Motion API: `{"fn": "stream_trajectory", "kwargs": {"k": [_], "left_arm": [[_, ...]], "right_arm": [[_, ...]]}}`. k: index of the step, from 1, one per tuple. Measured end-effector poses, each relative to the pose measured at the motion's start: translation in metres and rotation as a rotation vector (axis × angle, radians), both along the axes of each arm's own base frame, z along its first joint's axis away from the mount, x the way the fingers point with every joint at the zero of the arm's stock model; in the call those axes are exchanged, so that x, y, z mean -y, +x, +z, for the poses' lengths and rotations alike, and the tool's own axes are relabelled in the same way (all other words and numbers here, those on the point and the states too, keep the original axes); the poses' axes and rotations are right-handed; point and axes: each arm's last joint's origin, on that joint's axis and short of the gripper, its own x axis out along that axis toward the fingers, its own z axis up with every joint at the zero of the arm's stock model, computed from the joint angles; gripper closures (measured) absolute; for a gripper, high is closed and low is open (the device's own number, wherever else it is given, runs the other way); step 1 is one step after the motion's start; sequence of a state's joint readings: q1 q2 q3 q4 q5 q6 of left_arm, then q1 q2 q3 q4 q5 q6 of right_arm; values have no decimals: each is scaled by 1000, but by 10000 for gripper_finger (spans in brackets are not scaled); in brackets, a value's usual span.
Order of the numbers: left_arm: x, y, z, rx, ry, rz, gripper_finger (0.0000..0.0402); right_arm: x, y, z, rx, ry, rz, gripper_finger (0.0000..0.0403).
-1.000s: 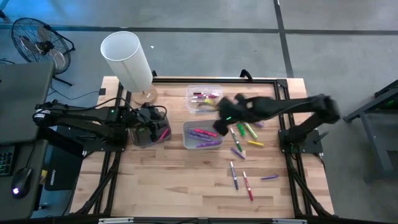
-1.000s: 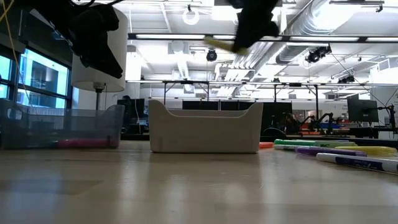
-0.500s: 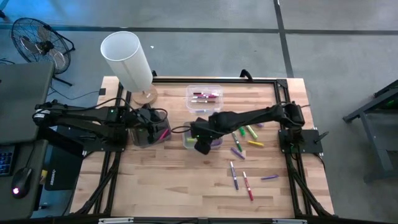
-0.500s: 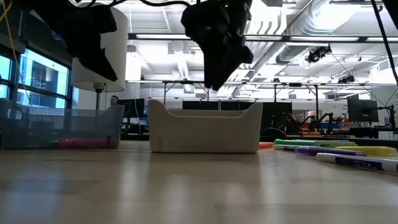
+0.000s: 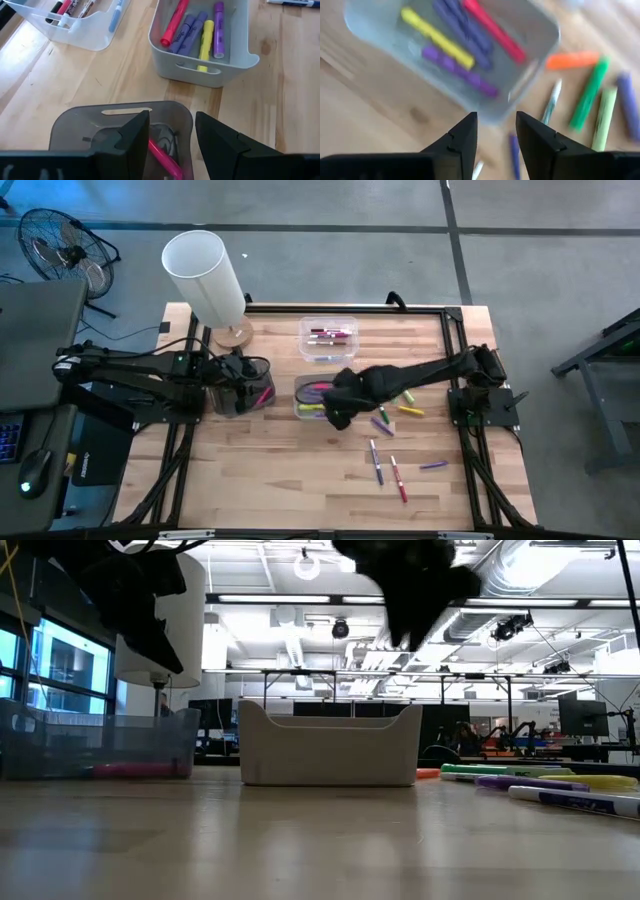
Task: Pick & Place Markers
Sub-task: Put the red marker pen into the transparent bin
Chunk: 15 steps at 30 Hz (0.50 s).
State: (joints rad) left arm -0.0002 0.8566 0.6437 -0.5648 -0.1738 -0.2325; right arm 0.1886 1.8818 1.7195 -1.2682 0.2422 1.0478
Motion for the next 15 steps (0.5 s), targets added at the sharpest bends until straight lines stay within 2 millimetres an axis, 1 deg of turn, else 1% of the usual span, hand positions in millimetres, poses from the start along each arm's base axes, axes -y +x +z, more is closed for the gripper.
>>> {"fn": "stream_trajectory", "kwargs": {"k": [10, 15], "left_arm": [[0, -1, -1, -16, 1, 0, 243], [0, -1, -1, -15, 0, 0, 243]], "right_arm": [[-79, -30, -7, -32, 86, -270, 282], [-116, -41, -30, -137, 99, -340, 282]]}}
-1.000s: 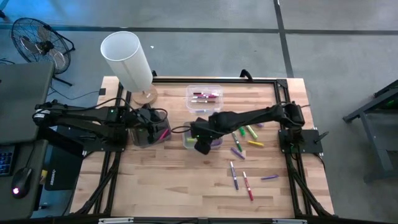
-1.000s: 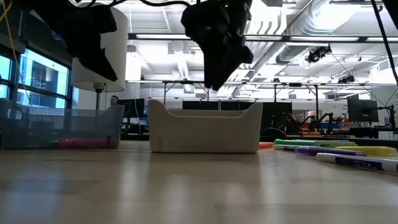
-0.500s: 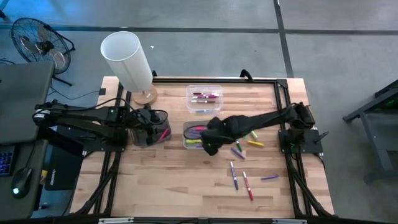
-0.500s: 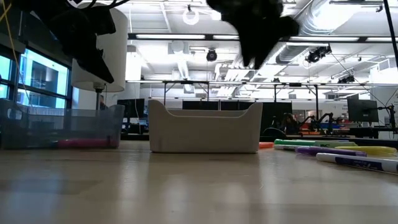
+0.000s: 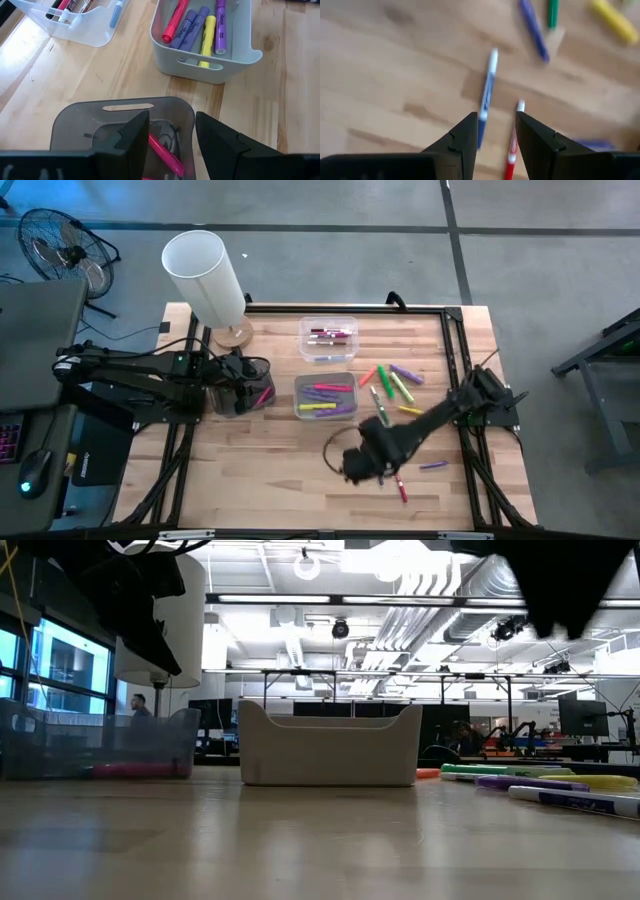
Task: Pick & Place Markers
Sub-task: Put the red marker pen into the transparent bin
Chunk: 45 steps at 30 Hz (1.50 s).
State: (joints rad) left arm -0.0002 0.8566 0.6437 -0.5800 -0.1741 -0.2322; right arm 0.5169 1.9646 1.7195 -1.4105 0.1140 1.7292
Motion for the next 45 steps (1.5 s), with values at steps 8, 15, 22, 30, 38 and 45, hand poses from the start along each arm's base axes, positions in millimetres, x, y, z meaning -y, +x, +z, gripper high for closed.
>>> {"fn": "stream_trajectory", "kwargs": {"k": [8, 15, 22, 30, 38, 45], "left_arm": [[0, 0, 0, 1, -1, -2, 243], [0, 0, 0, -4, 16, -21, 243], [1, -3, -3, -48, 2, -33, 243], [3, -5, -5, -82, -67, -96, 243], [3, -5, -5, -74, -58, -88, 243], [2, -1, -1, -20, -14, -76, 243]], "right_arm": [[-54, -20, -35, -94, 1, -84, 282], [-74, -36, -49, -113, 4, -116, 282], [-67, -48, -91, -83, 83, -131, 282], [-54, -61, -127, -118, 160, -91, 286], [-43, -65, -122, -72, 188, -88, 379], [-3, -80, -39, 139, 70, -40, 378]]}}
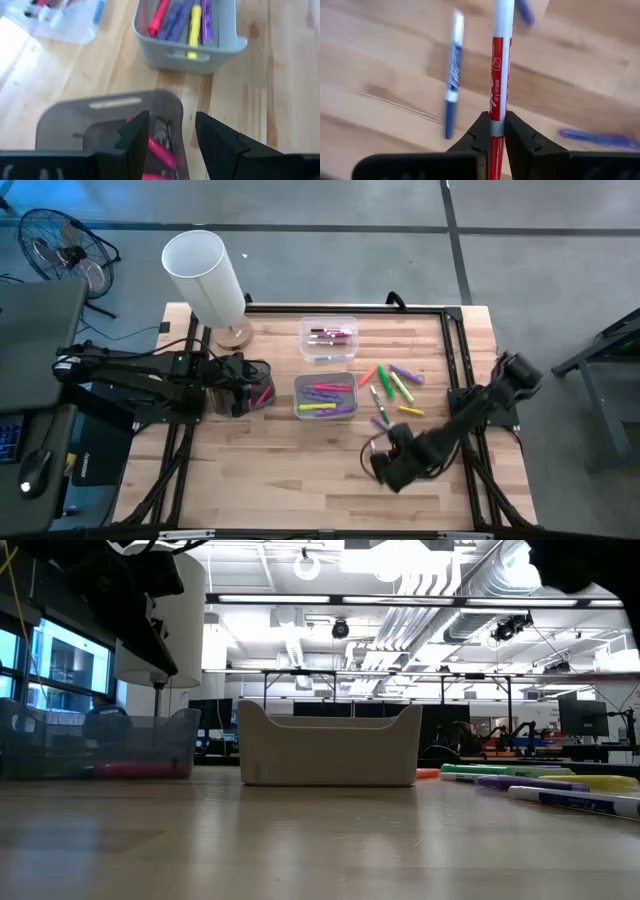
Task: Pick & Place Markers
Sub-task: Put the red marker pen into the transparent bin
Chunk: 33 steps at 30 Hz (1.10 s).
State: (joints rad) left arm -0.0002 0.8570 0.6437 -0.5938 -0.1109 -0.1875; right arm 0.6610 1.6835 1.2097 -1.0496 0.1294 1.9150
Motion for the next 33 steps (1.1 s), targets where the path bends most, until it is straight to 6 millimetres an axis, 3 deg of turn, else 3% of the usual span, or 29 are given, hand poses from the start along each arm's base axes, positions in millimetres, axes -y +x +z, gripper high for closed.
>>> {"fn": "stream_trajectory", "kwargs": {"k": [7, 12, 16, 20, 24, 29, 33], "left_arm": [[0, 6, 6, 84, 9, 9, 243], [-2, 9, 10, 142, 56, 62, 243], [-5, 11, 14, 182, 111, 127, 243], [-6, 12, 15, 199, 135, 159, 243], [-7, 12, 16, 204, 156, 184, 243], [-8, 11, 16, 204, 171, 207, 243], [-8, 11, 16, 203, 171, 207, 243]], "right_arm": [[84, -2, 69, 244, -220, 88, 380], [157, 18, 91, 343, -376, 223, 380], [213, 44, 97, 451, -463, 368, 380], [265, 64, 88, 522, -509, 454, 380], [306, 79, 62, 511, -502, 508, 380], [342, 103, 34, 424, -485, 601, 380], [356, 121, 18, 341, -451, 666, 366]]}}
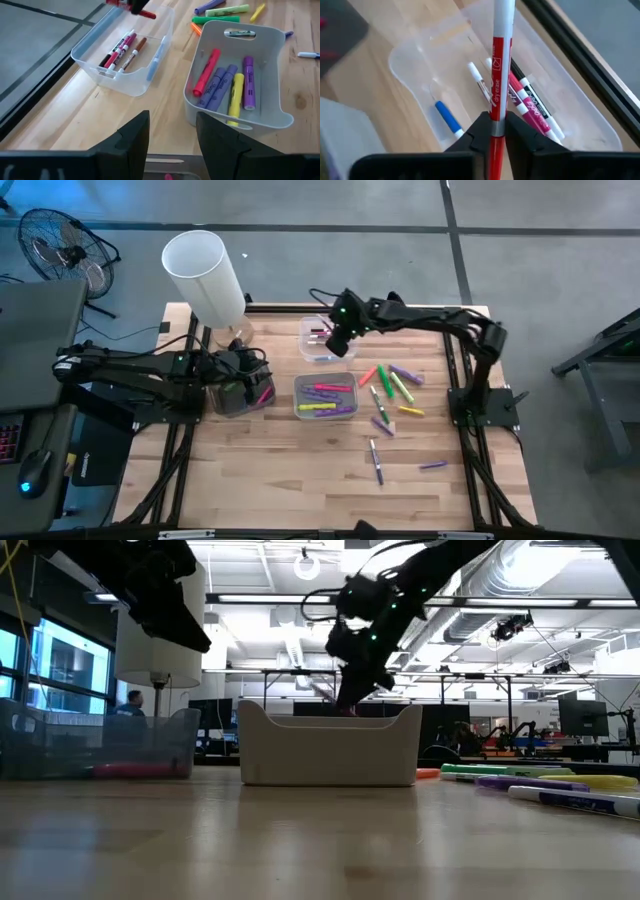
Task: Pick & Place Markers
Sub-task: Put the red marker pen into the transparent bin, then put the violet pen into the black bin
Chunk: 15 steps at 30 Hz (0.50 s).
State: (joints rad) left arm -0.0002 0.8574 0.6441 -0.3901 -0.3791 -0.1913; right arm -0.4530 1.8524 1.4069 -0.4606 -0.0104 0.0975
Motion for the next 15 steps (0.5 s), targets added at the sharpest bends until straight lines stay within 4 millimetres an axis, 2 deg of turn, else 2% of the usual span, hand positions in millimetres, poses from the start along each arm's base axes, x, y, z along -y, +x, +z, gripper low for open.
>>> {"fn": "stream_trajectory", "kwargs": {"k": [4, 7, 11, 15], "left_arm": [[0, 0, 0, -2, -5, -8, 243], [1, 0, 0, -5, -12, -17, 243], [1, 0, -1, -6, -16, -24, 243], [2, 0, -1, -11, -31, -50, 243]], "right_arm": [[3, 7, 1, -68, -4, 44, 307], [0, 7, 5, -106, -3, 39, 277], [-8, 1, 17, -193, 12, -23, 268], [-34, -9, 29, -296, 33, -91, 283]]}}
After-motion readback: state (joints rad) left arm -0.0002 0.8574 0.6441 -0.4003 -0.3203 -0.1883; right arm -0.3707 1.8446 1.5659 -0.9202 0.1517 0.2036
